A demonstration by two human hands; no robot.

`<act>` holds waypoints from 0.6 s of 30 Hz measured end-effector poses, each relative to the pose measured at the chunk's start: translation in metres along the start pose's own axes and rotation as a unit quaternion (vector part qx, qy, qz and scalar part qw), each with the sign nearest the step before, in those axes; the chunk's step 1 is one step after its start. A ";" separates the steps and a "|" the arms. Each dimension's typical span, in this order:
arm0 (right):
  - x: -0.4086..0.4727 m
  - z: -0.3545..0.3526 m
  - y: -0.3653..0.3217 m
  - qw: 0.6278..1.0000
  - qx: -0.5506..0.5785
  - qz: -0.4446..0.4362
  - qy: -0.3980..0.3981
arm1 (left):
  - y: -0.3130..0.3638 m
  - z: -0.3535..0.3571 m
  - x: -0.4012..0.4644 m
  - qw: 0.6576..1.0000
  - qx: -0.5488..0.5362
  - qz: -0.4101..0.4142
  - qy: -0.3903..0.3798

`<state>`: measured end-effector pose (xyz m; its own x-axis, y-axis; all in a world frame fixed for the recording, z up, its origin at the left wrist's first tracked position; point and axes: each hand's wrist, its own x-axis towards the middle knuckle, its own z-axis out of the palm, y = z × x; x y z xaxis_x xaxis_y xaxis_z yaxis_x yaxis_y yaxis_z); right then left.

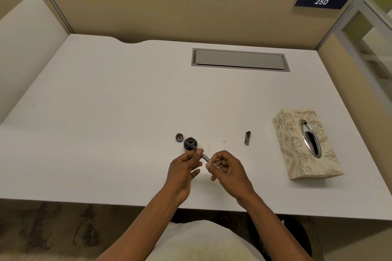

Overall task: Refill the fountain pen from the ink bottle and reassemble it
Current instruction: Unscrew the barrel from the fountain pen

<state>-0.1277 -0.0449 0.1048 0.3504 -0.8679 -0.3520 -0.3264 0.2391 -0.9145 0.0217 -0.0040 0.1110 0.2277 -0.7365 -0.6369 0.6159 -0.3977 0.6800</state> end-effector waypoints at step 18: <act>-0.007 0.003 0.001 1.000 0.016 0.023 0.006 | -0.006 -0.003 -0.004 1.000 0.007 -0.004 0.003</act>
<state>-0.1275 -0.0374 0.1056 0.3256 -0.8602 -0.3924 -0.3141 0.2931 -0.9030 0.0193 0.0024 0.1084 0.2272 -0.7299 -0.6447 0.6069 -0.4117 0.6799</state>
